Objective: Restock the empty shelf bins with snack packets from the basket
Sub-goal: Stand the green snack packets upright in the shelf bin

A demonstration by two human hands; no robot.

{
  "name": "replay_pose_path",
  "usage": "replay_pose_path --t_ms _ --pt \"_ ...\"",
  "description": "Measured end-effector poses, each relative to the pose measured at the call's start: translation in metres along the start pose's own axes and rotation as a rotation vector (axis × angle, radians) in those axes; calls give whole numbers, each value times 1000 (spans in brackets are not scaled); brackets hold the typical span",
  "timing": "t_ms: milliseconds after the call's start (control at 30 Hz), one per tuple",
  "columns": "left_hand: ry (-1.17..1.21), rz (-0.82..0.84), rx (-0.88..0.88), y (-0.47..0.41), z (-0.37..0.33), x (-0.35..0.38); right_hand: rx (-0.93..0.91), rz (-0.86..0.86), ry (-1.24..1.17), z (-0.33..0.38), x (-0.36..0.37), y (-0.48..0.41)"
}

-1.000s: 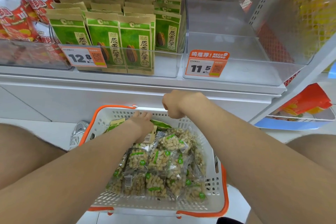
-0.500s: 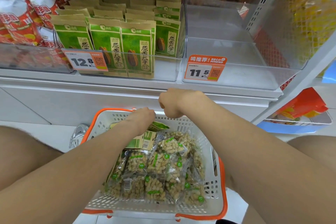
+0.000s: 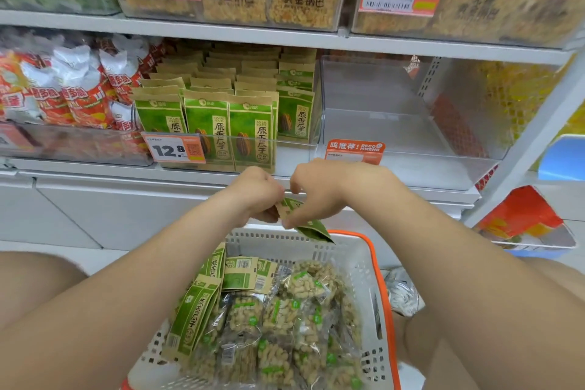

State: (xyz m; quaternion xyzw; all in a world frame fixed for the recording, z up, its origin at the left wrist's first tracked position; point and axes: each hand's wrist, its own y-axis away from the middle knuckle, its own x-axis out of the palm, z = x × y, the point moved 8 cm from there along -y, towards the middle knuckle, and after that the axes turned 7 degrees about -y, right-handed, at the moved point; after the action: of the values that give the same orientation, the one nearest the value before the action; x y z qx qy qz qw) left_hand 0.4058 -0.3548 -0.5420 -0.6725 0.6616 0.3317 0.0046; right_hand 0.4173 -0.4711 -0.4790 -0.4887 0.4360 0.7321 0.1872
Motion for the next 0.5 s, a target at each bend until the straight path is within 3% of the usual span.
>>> replay_pose_path --t_ms 100,200,267,367,500 --pt "328 20 -109 13 -2 -3 21 -13 -25 3 -2 11" --pt "509 -54 -128 26 -11 -15 -28 -172 -65 9 -16 9" --pt "410 -186 -82 34 -21 -31 -54 -255 -170 8 -30 10" --pt "177 -334 131 52 -52 -50 -76 -342 -415 4 -56 20" --pt "236 -352 291 62 -70 -55 -93 -298 -851 5 -66 34"
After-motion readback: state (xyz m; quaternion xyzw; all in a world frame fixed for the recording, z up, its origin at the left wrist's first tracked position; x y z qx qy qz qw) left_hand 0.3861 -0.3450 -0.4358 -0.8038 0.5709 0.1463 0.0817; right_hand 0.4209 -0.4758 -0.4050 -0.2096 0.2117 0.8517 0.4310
